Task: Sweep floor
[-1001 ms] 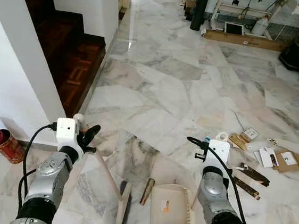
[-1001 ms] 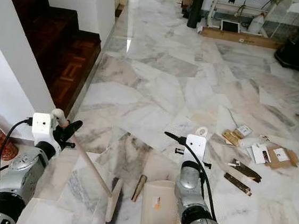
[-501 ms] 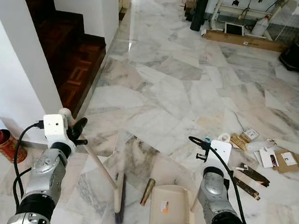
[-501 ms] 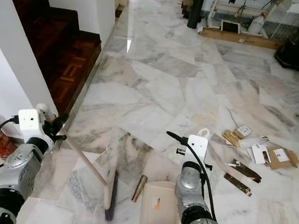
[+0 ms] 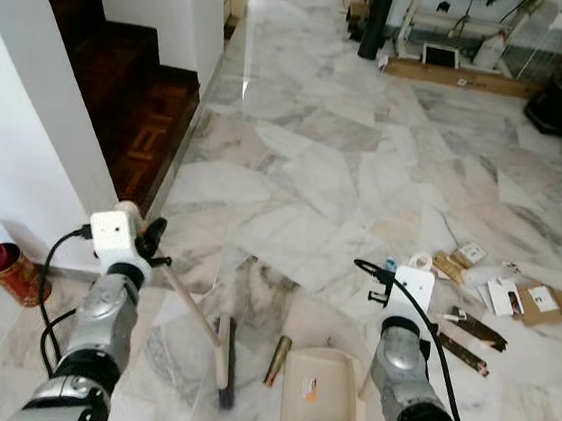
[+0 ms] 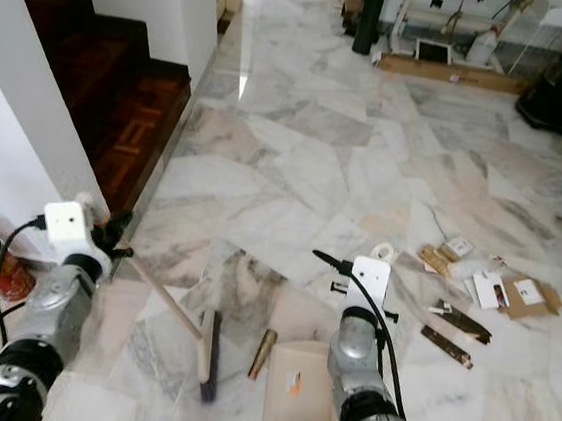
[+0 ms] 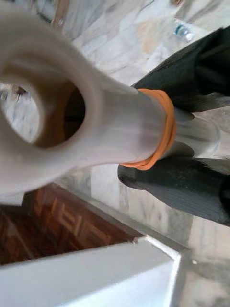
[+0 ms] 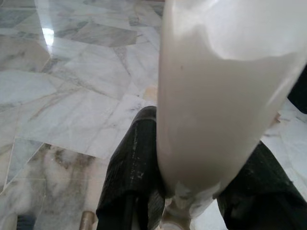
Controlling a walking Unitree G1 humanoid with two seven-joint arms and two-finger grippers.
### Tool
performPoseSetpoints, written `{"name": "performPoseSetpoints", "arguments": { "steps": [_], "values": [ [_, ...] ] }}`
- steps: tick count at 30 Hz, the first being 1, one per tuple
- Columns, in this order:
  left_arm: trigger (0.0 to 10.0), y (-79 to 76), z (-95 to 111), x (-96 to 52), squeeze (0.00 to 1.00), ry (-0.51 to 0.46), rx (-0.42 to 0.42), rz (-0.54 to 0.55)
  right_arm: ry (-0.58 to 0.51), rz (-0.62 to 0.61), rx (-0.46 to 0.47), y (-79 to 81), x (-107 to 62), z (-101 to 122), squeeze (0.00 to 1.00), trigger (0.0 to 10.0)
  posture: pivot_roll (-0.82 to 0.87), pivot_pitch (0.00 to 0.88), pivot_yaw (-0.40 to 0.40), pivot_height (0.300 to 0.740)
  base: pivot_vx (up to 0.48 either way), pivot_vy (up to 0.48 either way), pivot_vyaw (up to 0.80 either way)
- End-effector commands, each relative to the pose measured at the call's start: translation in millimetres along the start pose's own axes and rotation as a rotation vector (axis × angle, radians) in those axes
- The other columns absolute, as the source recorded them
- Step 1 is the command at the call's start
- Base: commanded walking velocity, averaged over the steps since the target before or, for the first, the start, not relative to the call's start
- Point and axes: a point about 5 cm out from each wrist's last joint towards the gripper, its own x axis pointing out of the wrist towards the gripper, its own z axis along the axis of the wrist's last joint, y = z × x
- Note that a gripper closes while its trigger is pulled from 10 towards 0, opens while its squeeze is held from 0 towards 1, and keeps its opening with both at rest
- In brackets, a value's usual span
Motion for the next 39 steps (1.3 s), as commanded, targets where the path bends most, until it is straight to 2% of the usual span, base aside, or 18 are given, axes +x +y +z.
{"name": "performPoseSetpoints", "arguments": {
  "steps": [1,6,18,25,29,35,39],
  "values": [
    [10.0,-4.4,-12,-2.6,0.00,0.058,0.009,-0.018,0.038,0.000,-0.018,-2.1,-4.1,-11,0.00,10.0,0.08,0.083,-0.029,0.740,0.000,0.000,0.00],
    [10.0,-14.1,-20,-2.6,0.00,0.103,-0.078,-0.090,0.039,-0.001,-0.019,-3.4,-4.9,-13,0.00,10.0,0.08,0.097,-0.030,0.740,0.000,0.000,0.00],
    [10.0,-14.8,-27,-6.2,0.00,0.156,-0.134,-0.200,0.048,0.009,-0.018,-0.6,-6.2,-14,0.00,10.0,0.08,0.112,-0.031,0.740,0.000,0.000,0.00],
    [10.0,-7.4,-20,-3.6,0.00,0.136,-0.199,-0.200,0.049,0.010,-0.017,0.4,-6.2,-14,0.00,10.0,0.09,0.112,-0.032,0.740,0.000,0.000,0.00],
    [10.0,-5.3,-12,-0.7,0.00,0.114,-0.260,-0.246,0.052,0.014,-0.014,2.4,-6.6,-14,0.00,10.0,0.10,0.112,-0.031,0.740,0.000,0.000,0.00],
    [10.0,-0.9,-1,1.9,0.00,0.085,-0.297,-0.282,0.055,0.017,-0.009,4.1,-6.0,-12,0.00,10.0,0.11,0.108,-0.029,0.740,0.000,0.000,0.00],
    [10.0,1.0,1,2.1,0.00,0.081,-0.290,-0.295,0.055,0.017,-0.005,5.0,-5.9,-12,0.00,10.0,0.12,0.106,-0.028,0.740,0.000,0.000,0.00]
  ]
}}
